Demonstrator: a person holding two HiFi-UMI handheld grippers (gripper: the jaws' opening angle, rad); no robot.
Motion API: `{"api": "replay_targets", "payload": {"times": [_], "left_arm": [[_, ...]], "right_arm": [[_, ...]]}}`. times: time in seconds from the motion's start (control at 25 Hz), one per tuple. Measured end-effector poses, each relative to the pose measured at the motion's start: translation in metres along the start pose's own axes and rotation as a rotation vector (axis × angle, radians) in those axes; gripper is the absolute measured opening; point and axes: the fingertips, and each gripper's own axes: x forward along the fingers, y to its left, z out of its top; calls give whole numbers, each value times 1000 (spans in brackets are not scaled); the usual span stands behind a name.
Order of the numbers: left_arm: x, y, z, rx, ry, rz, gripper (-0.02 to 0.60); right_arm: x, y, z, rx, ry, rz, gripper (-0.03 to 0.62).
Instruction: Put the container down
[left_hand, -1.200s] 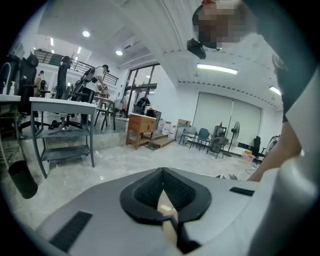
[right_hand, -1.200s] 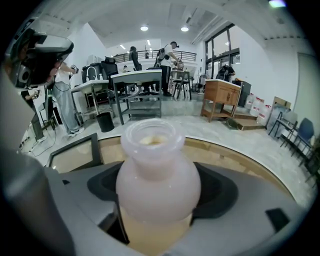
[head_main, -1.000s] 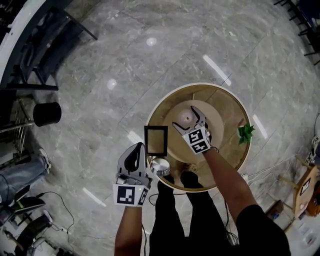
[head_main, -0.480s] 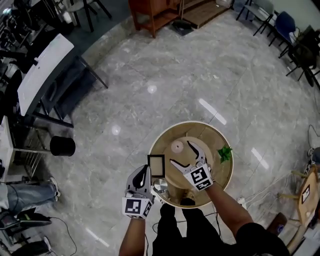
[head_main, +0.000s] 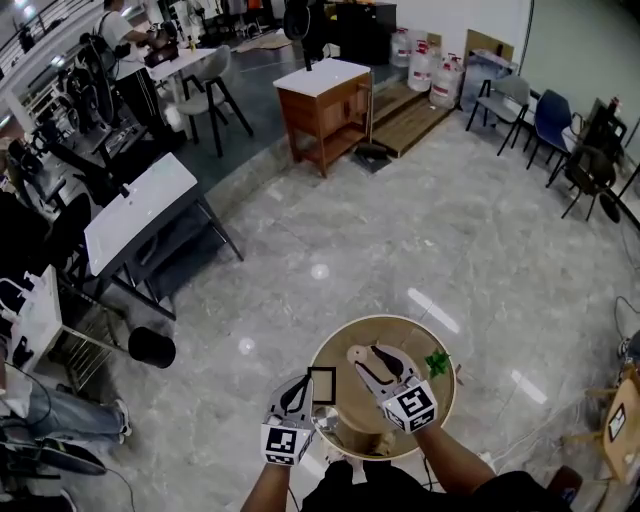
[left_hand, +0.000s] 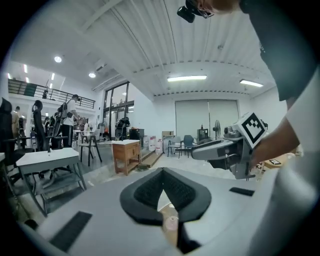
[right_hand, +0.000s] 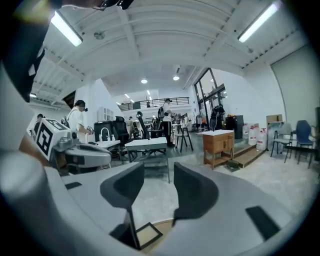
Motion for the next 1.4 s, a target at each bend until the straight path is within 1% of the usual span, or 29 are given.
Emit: {"api": "replay_targets", "payload": {"times": [0.12, 0.28, 0.36, 0.48, 0.64, 0.88, 1.12, 1.4], "left_arm": [[-9, -1, 13, -4, -16, -7, -5], [-16, 1, 39, -45, -80, 19, -5], [-18, -6, 49, -48, -104, 13, -5], [-21, -21, 57, -36, -116, -14, -5], [-30, -36, 60, -39, -125, -33, -5], [-34, -49, 63, -53, -128, -47, -5], [-32, -48, 68, -38, -131, -56, -5], [-36, -56, 69, -31, -143, -49, -5]], "right_arm": [[-13, 15, 28, -33, -46, 38, 143], [-32, 32, 56, -107, -85, 68, 35], [-43, 37, 64, -125, -94, 78, 0], [-59, 40, 73, -151, -111, 73, 0], [-78, 39, 80, -172, -135, 26, 0], [-89, 32, 88, -174, -160, -33, -2], [-86, 27, 96, -148, -197, -51, 0], [-95, 23, 92, -160, -199, -70, 0]]}}
